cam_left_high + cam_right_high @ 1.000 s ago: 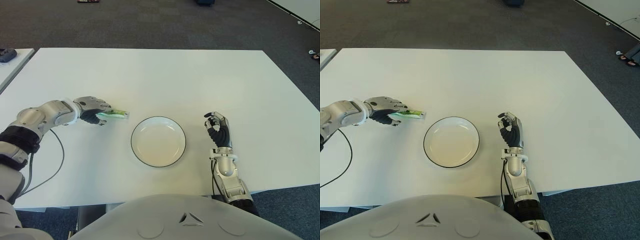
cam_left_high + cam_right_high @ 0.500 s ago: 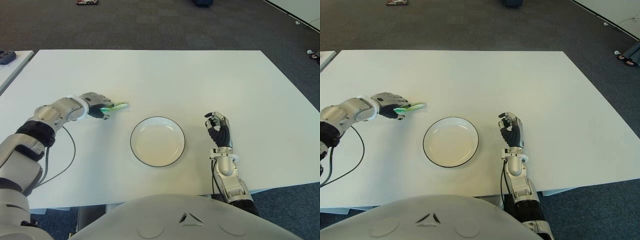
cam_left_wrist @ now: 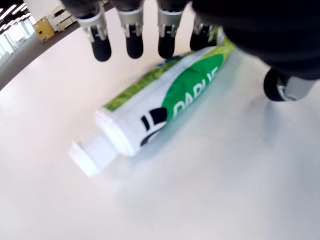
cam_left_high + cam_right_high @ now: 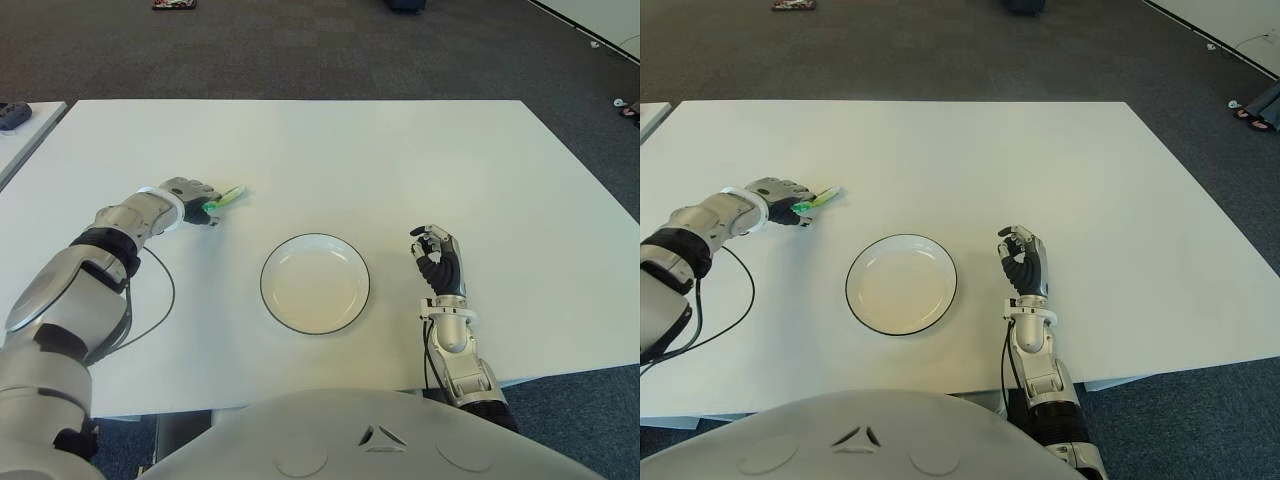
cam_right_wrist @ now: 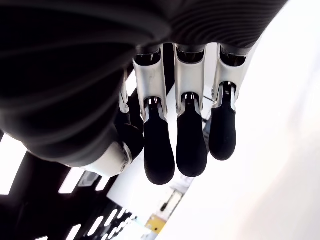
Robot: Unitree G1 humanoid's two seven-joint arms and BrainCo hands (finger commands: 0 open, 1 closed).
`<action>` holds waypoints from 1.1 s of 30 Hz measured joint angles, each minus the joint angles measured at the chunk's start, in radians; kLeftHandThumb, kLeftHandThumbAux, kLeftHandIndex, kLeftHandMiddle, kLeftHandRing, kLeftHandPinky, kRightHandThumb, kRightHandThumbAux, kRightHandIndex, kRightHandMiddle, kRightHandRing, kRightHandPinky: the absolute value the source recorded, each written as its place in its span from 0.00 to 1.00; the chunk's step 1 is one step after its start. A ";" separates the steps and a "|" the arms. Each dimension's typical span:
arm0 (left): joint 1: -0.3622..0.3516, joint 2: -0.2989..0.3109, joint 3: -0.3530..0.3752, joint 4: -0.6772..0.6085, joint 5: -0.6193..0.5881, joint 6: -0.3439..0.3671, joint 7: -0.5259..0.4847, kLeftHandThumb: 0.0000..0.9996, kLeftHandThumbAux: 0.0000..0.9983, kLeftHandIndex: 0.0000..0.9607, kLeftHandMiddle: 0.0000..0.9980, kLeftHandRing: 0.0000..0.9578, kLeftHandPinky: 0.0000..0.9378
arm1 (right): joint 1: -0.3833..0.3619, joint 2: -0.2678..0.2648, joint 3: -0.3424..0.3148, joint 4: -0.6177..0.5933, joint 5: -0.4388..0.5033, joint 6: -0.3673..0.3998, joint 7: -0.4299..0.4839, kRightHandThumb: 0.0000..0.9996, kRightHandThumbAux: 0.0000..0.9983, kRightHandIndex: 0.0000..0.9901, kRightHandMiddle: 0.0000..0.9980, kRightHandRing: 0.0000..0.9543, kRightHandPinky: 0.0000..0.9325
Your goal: Put the toothpaste on the table into the plate.
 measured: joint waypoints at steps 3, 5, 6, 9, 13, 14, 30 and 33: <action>-0.014 -0.015 -0.010 0.035 -0.002 0.004 0.011 0.43 0.23 0.00 0.00 0.00 0.03 | 0.006 -0.001 0.000 -0.002 0.000 0.002 0.000 0.70 0.73 0.44 0.68 0.69 0.59; -0.027 -0.028 -0.015 0.063 -0.004 0.009 0.016 0.44 0.23 0.00 0.00 0.00 0.03 | 0.008 -0.002 0.000 -0.002 0.000 0.003 0.000 0.70 0.73 0.44 0.68 0.69 0.59; -0.034 -0.036 -0.017 0.077 -0.005 0.013 0.017 0.44 0.24 0.00 0.00 0.00 0.03 | 0.009 -0.002 0.000 -0.002 0.000 0.004 0.000 0.70 0.73 0.44 0.67 0.69 0.59; -0.047 -0.050 -0.024 0.103 -0.008 0.021 0.017 0.45 0.24 0.00 0.00 0.00 0.03 | 0.009 -0.002 0.000 -0.002 0.001 0.003 0.000 0.70 0.73 0.44 0.68 0.69 0.60; -0.059 -0.059 -0.031 0.121 -0.011 0.024 0.017 0.45 0.24 0.00 0.00 0.00 0.02 | 0.009 -0.002 0.000 -0.002 0.001 0.002 -0.003 0.70 0.73 0.44 0.68 0.69 0.60; -0.061 -0.061 -0.032 0.125 -0.011 0.024 0.017 0.46 0.24 0.00 0.00 0.00 0.02 | 0.009 -0.002 0.000 -0.002 0.001 0.002 -0.005 0.70 0.73 0.44 0.68 0.69 0.60; -0.069 -0.073 -0.024 0.151 -0.064 0.027 0.009 0.49 0.25 0.00 0.00 0.00 0.12 | 0.016 -0.003 0.000 -0.003 0.000 0.000 -0.011 0.70 0.73 0.43 0.69 0.70 0.60; -0.068 -0.080 -0.005 0.157 -0.096 0.037 -0.002 0.51 0.26 0.00 0.00 0.00 0.13 | 0.017 -0.004 0.000 -0.003 0.000 0.000 -0.011 0.70 0.73 0.43 0.68 0.70 0.60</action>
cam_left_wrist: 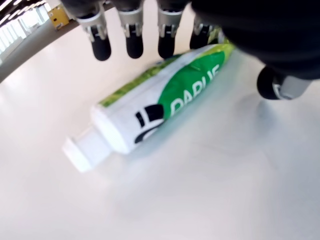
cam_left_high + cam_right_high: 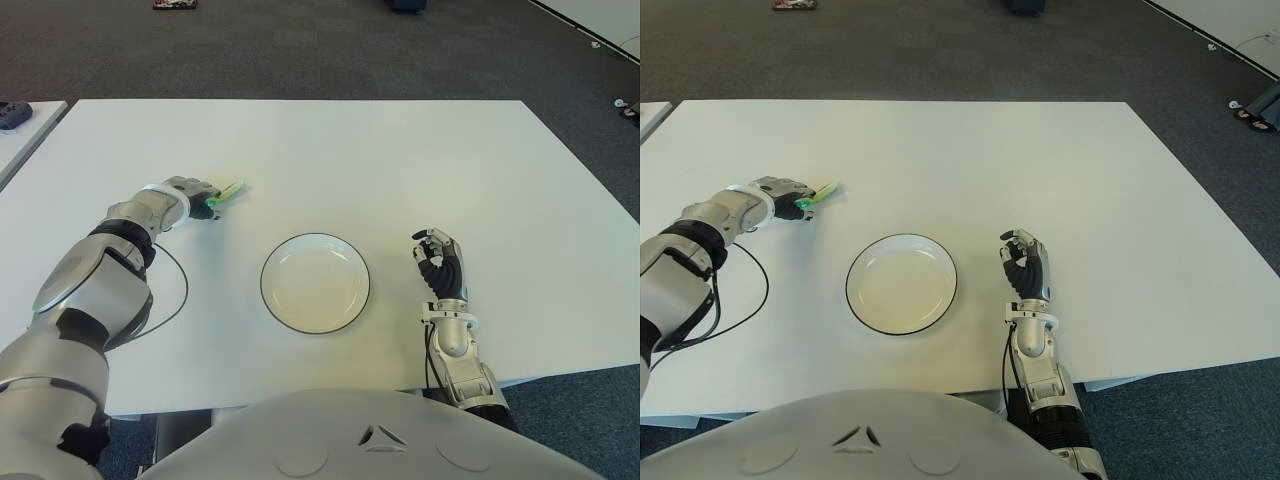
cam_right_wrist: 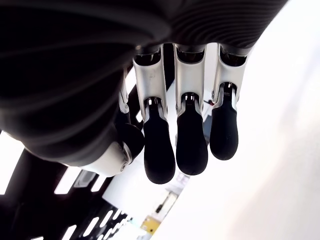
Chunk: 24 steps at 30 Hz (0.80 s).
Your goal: Put the toothpaste on the table into the plate.
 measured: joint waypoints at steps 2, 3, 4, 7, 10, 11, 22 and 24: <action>0.001 -0.005 0.014 0.002 -0.018 0.009 -0.005 0.52 0.26 0.00 0.00 0.00 0.13 | 0.000 -0.001 0.000 0.000 0.000 0.000 0.000 0.70 0.73 0.43 0.68 0.69 0.58; 0.002 -0.007 0.018 0.002 -0.028 0.013 -0.008 0.52 0.26 0.00 0.00 0.00 0.13 | 0.000 -0.001 0.000 0.000 0.000 0.000 0.000 0.70 0.73 0.43 0.67 0.69 0.58; 0.003 -0.009 0.022 0.002 -0.036 0.016 -0.010 0.52 0.26 0.00 0.00 0.00 0.13 | 0.000 -0.001 0.000 0.000 0.000 0.000 0.000 0.70 0.73 0.43 0.67 0.69 0.57; 0.006 -0.014 0.033 0.003 -0.057 0.026 -0.018 0.53 0.27 0.00 0.00 0.00 0.12 | 0.000 -0.003 0.000 0.000 0.000 0.000 0.000 0.70 0.73 0.43 0.67 0.69 0.58; 0.010 -0.019 0.053 0.004 -0.081 0.038 -0.029 0.53 0.27 0.00 0.00 0.00 0.12 | 0.000 -0.006 0.000 0.000 0.001 0.000 0.000 0.70 0.73 0.43 0.68 0.69 0.61; 0.012 -0.021 0.059 0.005 -0.090 0.041 -0.031 0.54 0.27 0.00 0.00 0.00 0.12 | 0.000 -0.006 0.000 0.000 0.001 0.000 0.000 0.70 0.73 0.44 0.68 0.70 0.61; 0.046 -0.038 0.172 0.009 -0.210 0.087 -0.039 0.58 0.34 0.09 0.07 0.08 0.21 | 0.000 -0.012 0.000 0.001 0.001 -0.004 0.000 0.70 0.73 0.43 0.68 0.69 0.59; 0.051 -0.041 0.188 0.009 -0.228 0.092 -0.039 0.59 0.35 0.13 0.11 0.12 0.23 | -0.001 -0.013 0.000 0.001 0.001 -0.004 0.001 0.70 0.73 0.43 0.68 0.69 0.58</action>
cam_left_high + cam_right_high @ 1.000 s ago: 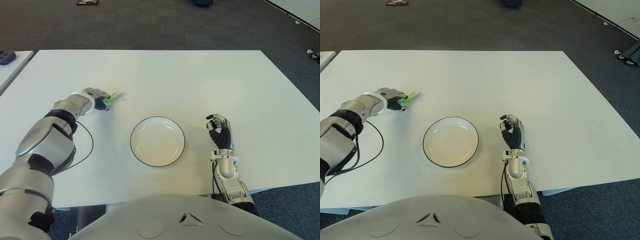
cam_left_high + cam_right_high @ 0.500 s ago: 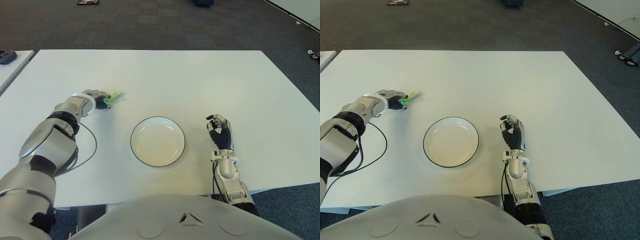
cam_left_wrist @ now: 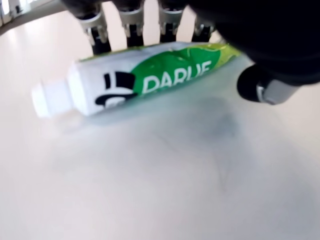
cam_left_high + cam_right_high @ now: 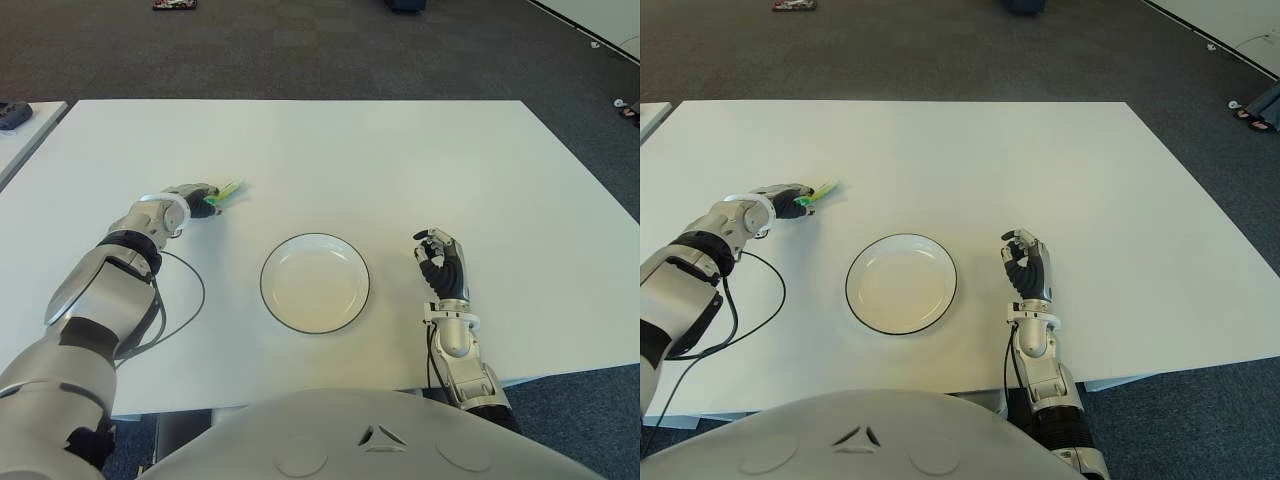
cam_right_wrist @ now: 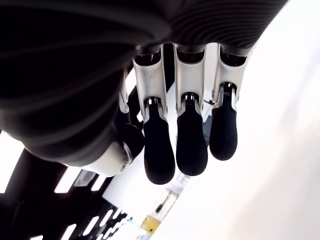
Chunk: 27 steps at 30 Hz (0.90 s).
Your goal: Put the toothpaste on the table into the plate.
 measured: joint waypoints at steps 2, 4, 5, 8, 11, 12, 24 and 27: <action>0.008 -0.001 0.022 0.000 -0.017 0.005 0.007 0.61 0.38 0.19 0.16 0.18 0.27 | 0.000 0.000 0.000 0.000 0.000 0.000 0.000 0.70 0.73 0.43 0.68 0.69 0.59; 0.015 -0.003 0.042 0.000 -0.034 0.016 0.020 0.63 0.40 0.23 0.21 0.23 0.30 | 0.000 -0.001 0.000 0.000 0.000 0.000 0.001 0.70 0.73 0.43 0.68 0.69 0.59; 0.017 -0.005 0.051 0.000 -0.039 0.020 0.027 0.64 0.41 0.26 0.24 0.26 0.32 | 0.000 -0.001 0.000 0.000 0.000 0.000 0.001 0.70 0.73 0.44 0.68 0.69 0.60; 0.020 -0.007 0.070 0.000 -0.054 0.031 0.044 0.67 0.44 0.31 0.29 0.31 0.36 | 0.000 -0.002 0.000 0.000 -0.001 0.000 0.001 0.70 0.73 0.44 0.68 0.69 0.60; 0.022 -0.009 0.078 0.000 -0.057 0.041 0.056 0.70 0.46 0.37 0.36 0.37 0.40 | -0.001 -0.003 0.000 0.000 -0.004 0.000 0.000 0.70 0.73 0.44 0.69 0.70 0.63; 0.022 -0.010 0.080 0.000 -0.057 0.044 0.061 0.71 0.46 0.37 0.36 0.38 0.41 | -0.001 -0.003 0.000 0.000 -0.006 0.000 0.000 0.70 0.73 0.44 0.69 0.70 0.63; 0.026 -0.050 0.028 0.000 -0.014 0.113 0.128 0.73 0.66 0.45 0.48 0.47 0.45 | 0.003 -0.003 0.000 -0.016 -0.010 0.006 0.003 0.70 0.73 0.44 0.71 0.73 0.66; 0.024 -0.053 0.014 0.000 0.000 0.122 0.134 0.73 0.68 0.45 0.50 0.48 0.46 | 0.004 -0.003 -0.001 -0.018 -0.013 0.011 0.002 0.70 0.73 0.44 0.71 0.73 0.67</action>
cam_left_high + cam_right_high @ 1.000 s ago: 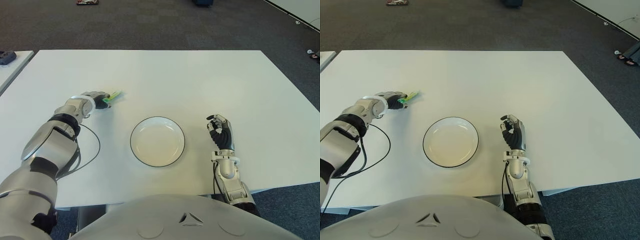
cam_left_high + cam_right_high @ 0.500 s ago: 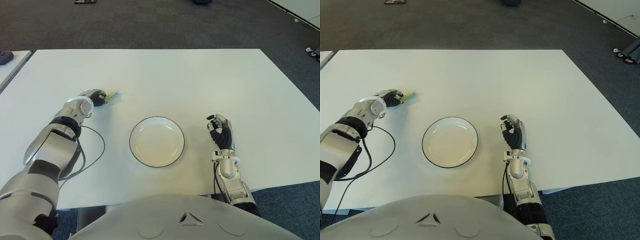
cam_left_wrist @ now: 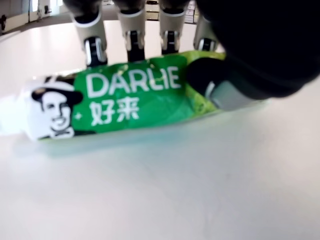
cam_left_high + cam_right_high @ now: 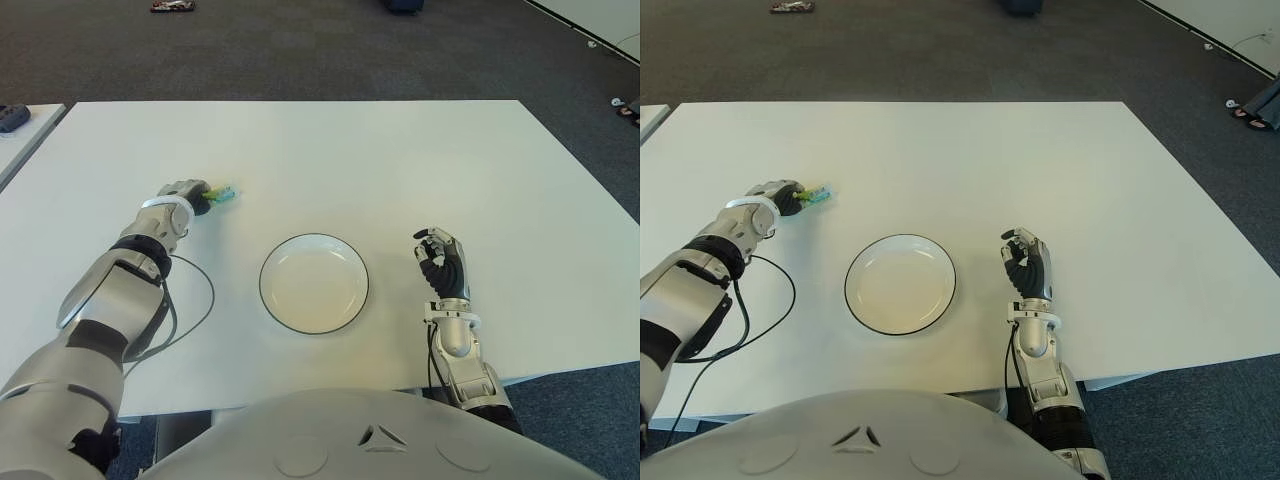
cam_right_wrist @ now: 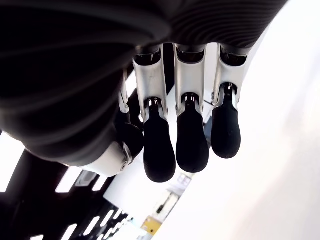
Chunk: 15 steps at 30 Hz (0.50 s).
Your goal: Put the toothpaste on the table into the plate.
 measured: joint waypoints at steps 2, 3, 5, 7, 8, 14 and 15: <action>-0.001 -0.001 -0.008 0.000 0.009 0.004 0.005 0.73 0.68 0.45 0.51 0.49 0.47 | 0.001 0.000 -0.001 -0.001 -0.002 0.003 0.000 0.70 0.73 0.44 0.71 0.73 0.68; -0.001 -0.001 -0.013 0.000 0.012 0.006 0.008 0.73 0.68 0.45 0.51 0.50 0.47 | 0.001 0.000 -0.001 -0.002 -0.003 0.004 0.000 0.70 0.73 0.44 0.71 0.73 0.68; -0.001 -0.001 -0.020 0.000 0.017 0.007 0.016 0.73 0.69 0.45 0.52 0.51 0.48 | 0.002 0.000 -0.001 -0.004 -0.004 0.005 0.000 0.70 0.73 0.44 0.71 0.73 0.68; -0.001 -0.001 -0.026 0.000 0.020 0.010 0.025 0.73 0.69 0.45 0.53 0.51 0.48 | 0.002 -0.001 -0.001 -0.007 -0.004 0.006 0.000 0.70 0.73 0.44 0.71 0.73 0.68; -0.001 -0.001 -0.028 0.000 0.021 0.011 0.027 0.73 0.69 0.45 0.53 0.51 0.48 | 0.003 -0.001 -0.001 -0.008 -0.004 0.006 0.000 0.70 0.73 0.44 0.71 0.73 0.68; -0.001 -0.001 -0.037 0.000 0.030 0.017 0.038 0.73 0.69 0.45 0.52 0.50 0.49 | 0.004 -0.004 -0.002 -0.018 -0.004 0.018 0.010 0.70 0.73 0.44 0.72 0.75 0.73; -0.001 -0.001 -0.038 0.000 0.032 0.018 0.038 0.73 0.69 0.45 0.51 0.49 0.48 | 0.005 -0.005 -0.002 -0.019 -0.004 0.020 0.012 0.70 0.73 0.44 0.72 0.75 0.73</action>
